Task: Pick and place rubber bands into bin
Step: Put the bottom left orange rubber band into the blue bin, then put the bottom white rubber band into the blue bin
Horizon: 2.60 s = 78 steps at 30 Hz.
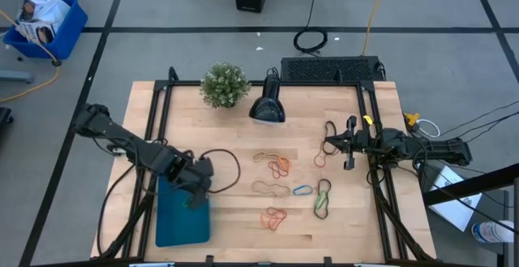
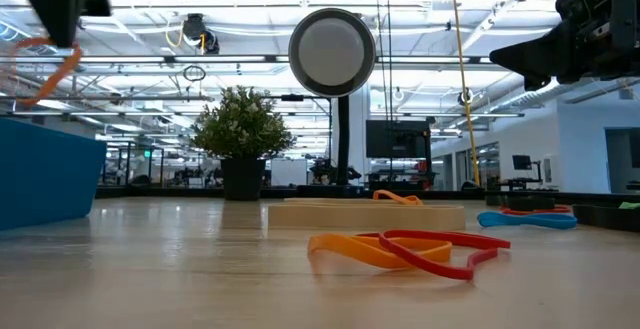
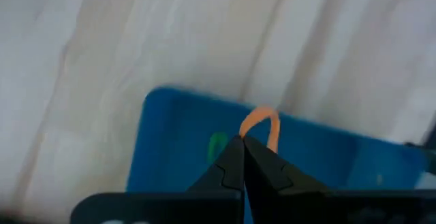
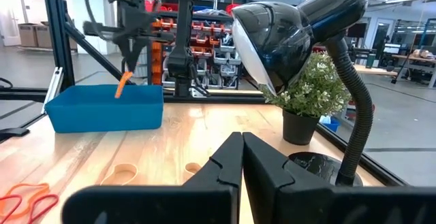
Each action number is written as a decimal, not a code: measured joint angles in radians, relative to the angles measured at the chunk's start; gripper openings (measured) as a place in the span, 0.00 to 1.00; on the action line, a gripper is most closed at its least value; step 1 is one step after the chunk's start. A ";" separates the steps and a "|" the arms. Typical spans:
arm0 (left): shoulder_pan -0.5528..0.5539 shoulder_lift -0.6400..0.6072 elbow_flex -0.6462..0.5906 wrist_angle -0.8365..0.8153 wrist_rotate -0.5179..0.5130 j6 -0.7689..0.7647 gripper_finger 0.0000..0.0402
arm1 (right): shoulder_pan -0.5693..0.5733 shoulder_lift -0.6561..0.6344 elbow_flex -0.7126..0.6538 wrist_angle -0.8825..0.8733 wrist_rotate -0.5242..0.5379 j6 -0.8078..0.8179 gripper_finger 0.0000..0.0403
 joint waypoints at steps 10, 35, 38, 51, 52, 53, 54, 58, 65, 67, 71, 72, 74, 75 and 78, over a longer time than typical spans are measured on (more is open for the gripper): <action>-0.011 0.000 -0.204 0.093 0.099 -0.134 0.00 | 0.000 0.000 0.000 -0.002 0.000 -0.001 0.01; -0.010 0.000 -0.420 0.340 0.130 -0.211 0.13 | 0.000 0.000 0.000 -0.001 -0.005 0.002 0.01; -0.010 0.000 -0.420 0.340 0.113 -0.230 0.16 | 0.000 0.000 0.000 0.002 -0.005 0.002 0.01; -0.010 -0.022 -0.420 0.337 0.112 -0.128 0.31 | 0.000 0.000 0.000 0.040 -0.005 0.002 0.01; -0.010 -0.030 -0.420 0.337 0.108 -0.121 0.31 | 0.000 0.000 0.000 0.051 -0.005 0.002 0.01; -0.010 -0.042 -0.420 0.337 0.099 -0.115 0.32 | 0.000 0.000 0.000 0.063 -0.005 0.002 0.01; -0.010 -0.056 -0.420 0.337 0.087 -0.108 0.32 | 0.000 0.000 0.000 0.072 -0.005 0.002 0.01; -0.010 -0.121 -0.420 0.341 0.036 -0.085 0.32 | 0.000 0.000 0.000 0.080 -0.005 0.002 0.01; -0.010 -0.267 -0.420 0.386 -0.058 -0.061 0.32 | 0.000 0.000 0.000 0.118 -0.005 0.002 0.01; -0.013 -0.312 -0.420 0.415 -0.164 -0.039 0.32 | 0.000 0.000 0.000 0.149 -0.005 -0.009 0.01; -0.019 -0.389 -0.419 0.471 -0.303 0.080 0.32 | 0.000 0.000 0.000 0.178 -0.005 -0.022 0.01; -0.019 -0.403 -0.419 0.483 -0.324 0.107 0.32 | 0.000 0.000 0.000 0.176 -0.005 -0.020 0.01; -0.018 -0.424 -0.419 0.511 -0.354 0.150 0.32 | 0.001 0.000 0.000 0.172 -0.005 -0.017 0.01; -0.018 -0.431 -0.419 0.525 -0.364 0.169 0.32 | 0.001 0.000 0.000 0.170 -0.006 -0.005 0.01; -0.018 -0.438 -0.419 0.548 -0.376 0.230 0.32 | 0.001 0.000 0.000 0.170 -0.008 0.026 0.02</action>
